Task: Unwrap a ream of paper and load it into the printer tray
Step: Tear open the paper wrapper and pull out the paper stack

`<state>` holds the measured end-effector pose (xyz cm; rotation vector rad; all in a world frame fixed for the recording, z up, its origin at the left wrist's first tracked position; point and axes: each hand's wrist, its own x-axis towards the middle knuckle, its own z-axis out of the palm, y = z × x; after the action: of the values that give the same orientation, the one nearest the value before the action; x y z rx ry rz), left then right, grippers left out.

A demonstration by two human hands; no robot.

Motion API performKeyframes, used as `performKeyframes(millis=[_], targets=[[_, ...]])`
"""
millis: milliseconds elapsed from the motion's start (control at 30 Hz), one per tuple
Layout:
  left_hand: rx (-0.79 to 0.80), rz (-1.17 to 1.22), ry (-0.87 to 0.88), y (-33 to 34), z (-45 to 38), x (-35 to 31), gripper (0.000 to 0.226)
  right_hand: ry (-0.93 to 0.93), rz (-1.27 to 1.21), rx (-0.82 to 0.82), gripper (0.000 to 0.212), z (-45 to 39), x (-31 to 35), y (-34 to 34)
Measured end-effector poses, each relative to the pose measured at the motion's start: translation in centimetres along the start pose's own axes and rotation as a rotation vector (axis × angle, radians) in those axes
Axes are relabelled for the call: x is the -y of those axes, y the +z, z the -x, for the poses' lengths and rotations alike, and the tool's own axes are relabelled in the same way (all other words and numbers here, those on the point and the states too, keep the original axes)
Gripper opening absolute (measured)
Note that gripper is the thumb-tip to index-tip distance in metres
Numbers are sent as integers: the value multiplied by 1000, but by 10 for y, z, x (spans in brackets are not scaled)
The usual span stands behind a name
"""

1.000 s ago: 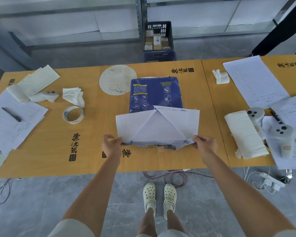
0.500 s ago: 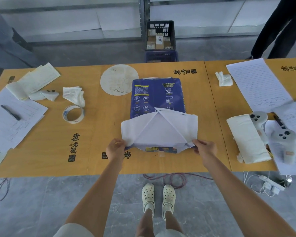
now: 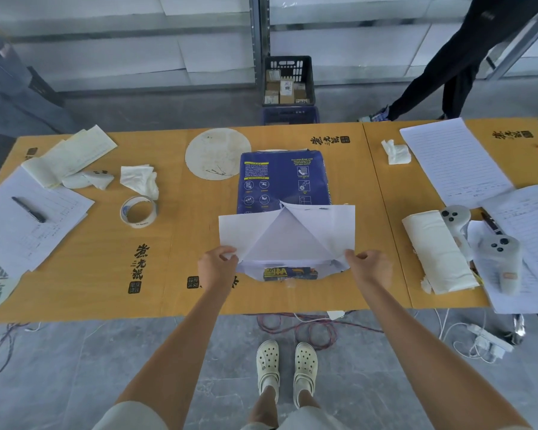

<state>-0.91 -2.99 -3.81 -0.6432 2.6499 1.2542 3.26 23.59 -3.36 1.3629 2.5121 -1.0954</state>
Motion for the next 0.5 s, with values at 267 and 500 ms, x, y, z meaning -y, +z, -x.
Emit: performKeyframes(millis=[267,500], targets=[[70,346,-383,7,6,-8,12,210,-312,178,21,6,14,11],[122,395,-555,23,8,-15,16,450,-466,381,7,-7,9,44]])
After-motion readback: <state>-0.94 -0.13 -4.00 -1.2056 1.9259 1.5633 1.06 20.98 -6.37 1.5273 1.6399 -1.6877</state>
